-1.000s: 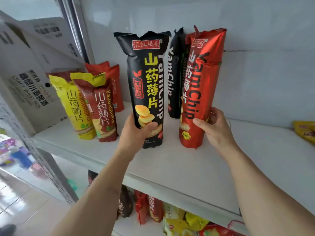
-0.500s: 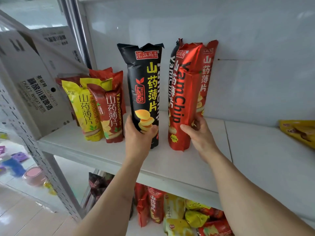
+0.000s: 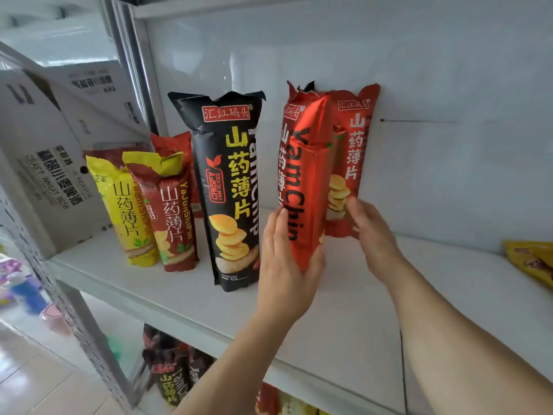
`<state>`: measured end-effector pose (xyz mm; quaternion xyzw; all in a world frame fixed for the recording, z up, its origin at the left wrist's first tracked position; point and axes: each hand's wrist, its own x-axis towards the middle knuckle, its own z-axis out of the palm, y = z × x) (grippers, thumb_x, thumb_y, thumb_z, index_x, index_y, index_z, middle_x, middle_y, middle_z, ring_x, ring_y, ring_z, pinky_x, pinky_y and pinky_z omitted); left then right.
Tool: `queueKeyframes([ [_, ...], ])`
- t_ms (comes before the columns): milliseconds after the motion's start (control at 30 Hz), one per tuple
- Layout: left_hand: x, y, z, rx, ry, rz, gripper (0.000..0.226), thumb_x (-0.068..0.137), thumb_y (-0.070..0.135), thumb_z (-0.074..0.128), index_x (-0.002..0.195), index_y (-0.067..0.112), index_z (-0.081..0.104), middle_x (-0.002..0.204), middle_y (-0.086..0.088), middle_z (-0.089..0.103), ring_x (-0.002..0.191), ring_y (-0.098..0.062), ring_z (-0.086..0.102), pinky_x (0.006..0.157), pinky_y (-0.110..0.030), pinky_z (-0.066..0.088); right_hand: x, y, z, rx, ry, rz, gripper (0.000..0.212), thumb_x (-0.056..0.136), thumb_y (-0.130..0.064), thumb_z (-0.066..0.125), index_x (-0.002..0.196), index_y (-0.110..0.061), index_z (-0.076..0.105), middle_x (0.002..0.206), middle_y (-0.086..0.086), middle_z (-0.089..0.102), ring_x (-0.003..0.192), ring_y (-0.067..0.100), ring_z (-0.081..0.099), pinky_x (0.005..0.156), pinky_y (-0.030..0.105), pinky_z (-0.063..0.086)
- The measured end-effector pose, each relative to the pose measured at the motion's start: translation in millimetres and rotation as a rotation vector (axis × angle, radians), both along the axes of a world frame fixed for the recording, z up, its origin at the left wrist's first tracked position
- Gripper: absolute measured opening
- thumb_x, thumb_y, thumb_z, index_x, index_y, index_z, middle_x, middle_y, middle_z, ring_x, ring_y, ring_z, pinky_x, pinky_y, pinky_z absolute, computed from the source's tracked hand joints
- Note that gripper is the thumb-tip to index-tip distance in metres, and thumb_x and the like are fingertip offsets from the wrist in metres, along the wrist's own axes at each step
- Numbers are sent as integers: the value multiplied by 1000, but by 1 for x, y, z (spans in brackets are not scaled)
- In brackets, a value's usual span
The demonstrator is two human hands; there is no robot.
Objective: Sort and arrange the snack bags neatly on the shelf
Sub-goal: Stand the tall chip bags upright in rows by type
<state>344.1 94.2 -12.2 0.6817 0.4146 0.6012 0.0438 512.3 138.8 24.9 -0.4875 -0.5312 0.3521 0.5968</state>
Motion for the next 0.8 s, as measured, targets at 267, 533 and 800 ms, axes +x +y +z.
queueKeyframes([
  [267, 29, 43, 7, -420, -250, 78, 101, 69, 51, 77, 151, 23, 26, 145, -1, 45, 132, -19, 47, 108, -45, 44, 31, 76, 13, -56, -112, -180, 88, 69, -53, 82, 140, -22, 40, 121, -17, 53, 110, 9, 56, 92, 33, 48],
  [533, 22, 65, -2, -529, -334, -17, 99, 60, 54, 84, 144, 40, 34, 133, 15, 57, 119, -5, 59, 100, -42, 52, 19, 108, -6, -30, -286, -386, 85, 65, -49, 83, 135, -23, 42, 130, 3, 51, 115, 24, 57, 94, 45, 51],
  [800, 20, 69, -5, -543, -334, -99, 102, 52, 57, 85, 140, 46, 35, 132, 13, 55, 119, -10, 59, 100, -46, 52, 51, 82, -12, -17, -341, -556, 98, 64, -51, 82, 144, -25, 33, 131, 8, 47, 120, 29, 50, 97, 46, 47],
])
